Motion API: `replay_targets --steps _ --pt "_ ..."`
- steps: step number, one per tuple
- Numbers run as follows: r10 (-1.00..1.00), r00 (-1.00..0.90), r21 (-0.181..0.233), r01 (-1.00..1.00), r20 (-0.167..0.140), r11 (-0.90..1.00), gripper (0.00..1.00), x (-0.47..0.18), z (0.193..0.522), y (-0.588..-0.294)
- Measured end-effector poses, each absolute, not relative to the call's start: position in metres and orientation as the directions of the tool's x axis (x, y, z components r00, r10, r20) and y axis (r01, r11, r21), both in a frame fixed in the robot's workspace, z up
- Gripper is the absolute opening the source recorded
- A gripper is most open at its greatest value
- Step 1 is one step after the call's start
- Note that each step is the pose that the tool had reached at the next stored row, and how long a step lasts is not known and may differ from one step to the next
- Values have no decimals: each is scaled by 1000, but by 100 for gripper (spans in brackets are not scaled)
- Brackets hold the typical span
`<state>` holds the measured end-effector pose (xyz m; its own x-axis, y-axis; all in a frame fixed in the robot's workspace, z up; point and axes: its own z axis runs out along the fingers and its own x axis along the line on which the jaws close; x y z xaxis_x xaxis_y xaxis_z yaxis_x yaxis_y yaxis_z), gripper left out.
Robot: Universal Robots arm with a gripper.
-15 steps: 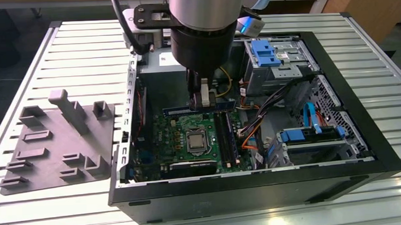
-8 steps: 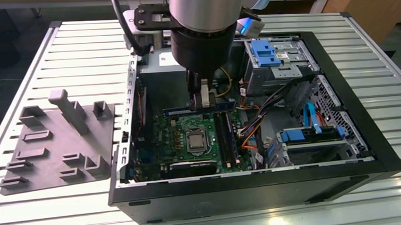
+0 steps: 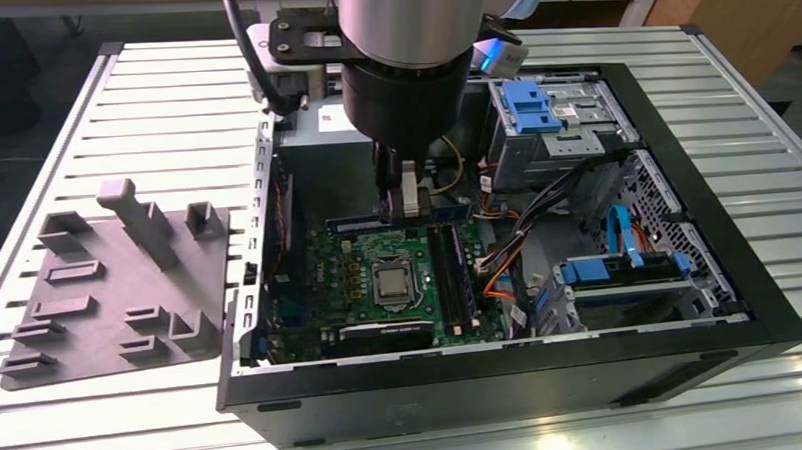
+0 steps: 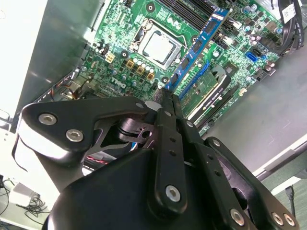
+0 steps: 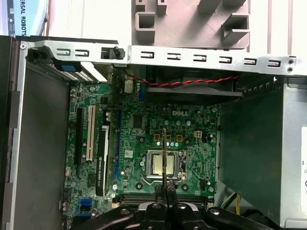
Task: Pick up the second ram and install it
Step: 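Pick up the second ram and move it above second insertion slot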
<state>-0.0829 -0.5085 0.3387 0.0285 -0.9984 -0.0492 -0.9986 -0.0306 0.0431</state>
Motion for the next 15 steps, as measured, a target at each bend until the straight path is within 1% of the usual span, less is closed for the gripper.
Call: replay_targets --steps 15 --pt "-998 28 43 -999 -49 -31 12 -83 336 -509"
